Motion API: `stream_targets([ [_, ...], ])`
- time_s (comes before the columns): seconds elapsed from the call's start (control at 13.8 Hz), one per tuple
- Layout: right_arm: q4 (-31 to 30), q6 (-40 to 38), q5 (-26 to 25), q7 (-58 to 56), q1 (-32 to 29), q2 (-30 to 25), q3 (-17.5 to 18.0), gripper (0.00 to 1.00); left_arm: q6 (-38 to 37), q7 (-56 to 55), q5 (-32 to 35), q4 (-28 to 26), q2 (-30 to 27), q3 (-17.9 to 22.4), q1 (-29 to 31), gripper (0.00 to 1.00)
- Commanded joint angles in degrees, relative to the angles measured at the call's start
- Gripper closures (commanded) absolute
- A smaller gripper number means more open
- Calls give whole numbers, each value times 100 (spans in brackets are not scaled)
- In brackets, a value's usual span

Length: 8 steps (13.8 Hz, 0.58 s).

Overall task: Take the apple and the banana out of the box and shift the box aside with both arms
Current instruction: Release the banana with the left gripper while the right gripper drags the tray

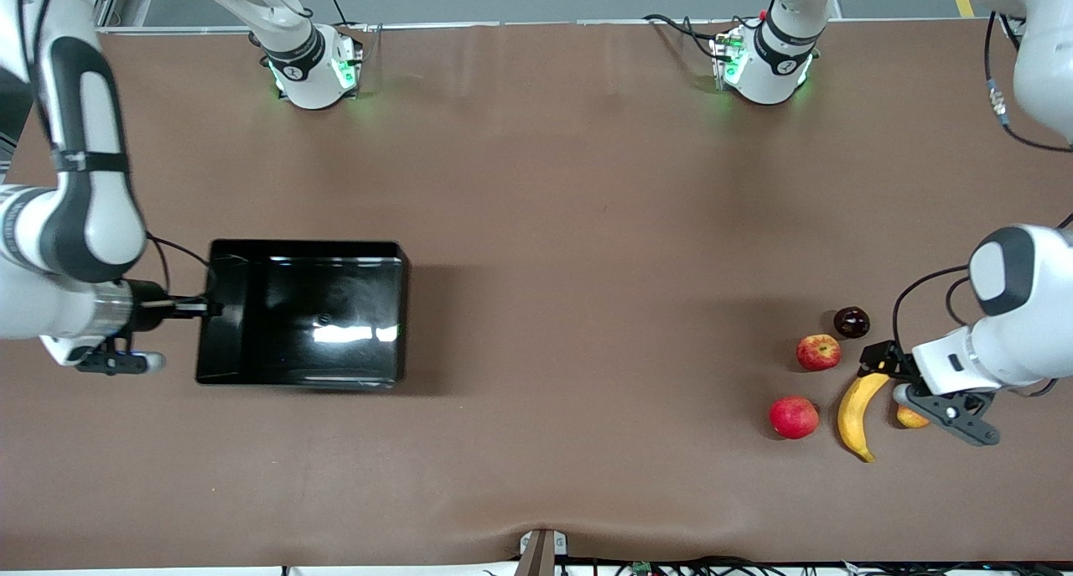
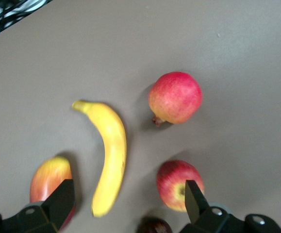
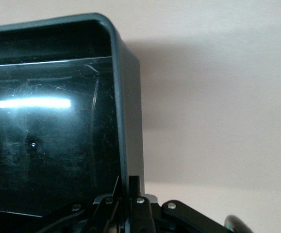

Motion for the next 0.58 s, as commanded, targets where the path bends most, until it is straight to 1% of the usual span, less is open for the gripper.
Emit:
stream_targets([
  [0.0, -376, 289, -62, -685, -535, -160, 136, 100, -630, -648, -71, -117, -548, -78, 28, 0],
  [0.14, -743, 744, -106, -1107, -800, -142, 136, 100, -886, -798, -106, -117, -803, -96, 28, 0],
  [0.29, -1131, 1149, -106, -1336, -976, -151, 136, 100, -1176, -1166, -378, -205, -1154, -140, 46, 0],
  [0.51, -1413, 1528, -106, -1443, -1117, -142, 136, 100, -1633, -1492, -659, -232, -1778, -149, 63, 0],
])
